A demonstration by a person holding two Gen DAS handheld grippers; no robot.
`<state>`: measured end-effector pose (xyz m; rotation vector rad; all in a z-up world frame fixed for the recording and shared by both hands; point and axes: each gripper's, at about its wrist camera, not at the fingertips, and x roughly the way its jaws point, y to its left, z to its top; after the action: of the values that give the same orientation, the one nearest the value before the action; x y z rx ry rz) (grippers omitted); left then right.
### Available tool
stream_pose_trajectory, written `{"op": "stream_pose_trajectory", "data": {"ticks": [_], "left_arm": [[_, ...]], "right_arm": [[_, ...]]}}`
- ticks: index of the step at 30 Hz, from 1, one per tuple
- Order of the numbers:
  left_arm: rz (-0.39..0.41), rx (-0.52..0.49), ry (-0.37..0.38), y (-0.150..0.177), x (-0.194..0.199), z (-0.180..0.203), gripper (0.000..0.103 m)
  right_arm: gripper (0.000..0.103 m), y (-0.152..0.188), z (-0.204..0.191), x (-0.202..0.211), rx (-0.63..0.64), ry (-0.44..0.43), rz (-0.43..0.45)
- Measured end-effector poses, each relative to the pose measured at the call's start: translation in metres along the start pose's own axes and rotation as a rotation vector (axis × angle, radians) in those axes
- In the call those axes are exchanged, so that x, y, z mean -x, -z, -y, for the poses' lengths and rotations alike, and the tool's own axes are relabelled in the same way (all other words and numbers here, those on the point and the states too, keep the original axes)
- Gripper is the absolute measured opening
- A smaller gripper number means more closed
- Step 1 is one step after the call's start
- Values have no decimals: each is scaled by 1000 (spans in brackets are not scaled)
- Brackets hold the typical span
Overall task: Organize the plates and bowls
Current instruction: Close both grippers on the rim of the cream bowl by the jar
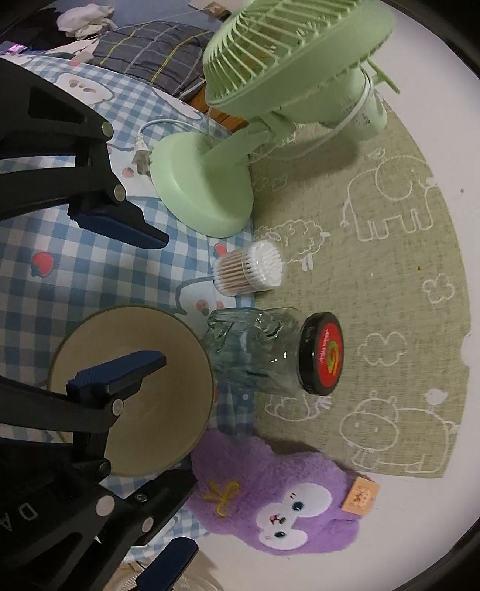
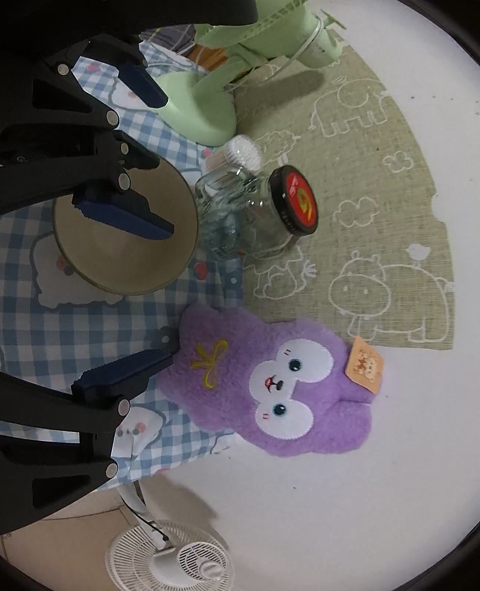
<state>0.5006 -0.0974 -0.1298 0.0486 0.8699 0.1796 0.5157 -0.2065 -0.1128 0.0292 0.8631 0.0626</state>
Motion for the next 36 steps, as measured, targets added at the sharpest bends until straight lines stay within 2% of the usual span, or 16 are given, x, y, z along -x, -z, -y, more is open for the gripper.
{"op": "stream_pose_trajectory", "data": {"ticks": [4, 6, 8, 13, 17, 21, 23, 26, 29, 36], "left_arm": [[-25, 19, -4, 1, -11, 0, 52], [-39, 31, -2, 2, -17, 0, 51], [-44, 33, -5, 3, -19, 1, 45], [-55, 31, -13, 5, -29, 3, 42], [-75, 33, -17, 8, -37, 5, 37], [-87, 27, -7, 11, -43, 6, 29], [-84, 20, 0, 11, -42, 9, 23], [-77, 7, -2, 12, -43, 12, 19], [-76, 3, 0, 12, -43, 14, 17], [-72, -16, -2, 13, -42, 14, 17]], "right_arm": [[56, 2, 1, -10, -6, -7, -14], [49, 3, 1, -15, -3, -20, -20], [48, 4, 1, -20, -8, -27, -34], [48, 7, 3, -31, -19, -25, -45], [39, 9, 3, -38, -10, -18, -63], [37, 10, 3, -41, -6, -24, -66], [29, 10, 2, -42, 8, -26, -70], [26, 11, 1, -46, 2, -39, -84], [20, 11, 2, -47, -1, -45, -84], [16, 13, 1, -51, -9, -72, -98]]}}
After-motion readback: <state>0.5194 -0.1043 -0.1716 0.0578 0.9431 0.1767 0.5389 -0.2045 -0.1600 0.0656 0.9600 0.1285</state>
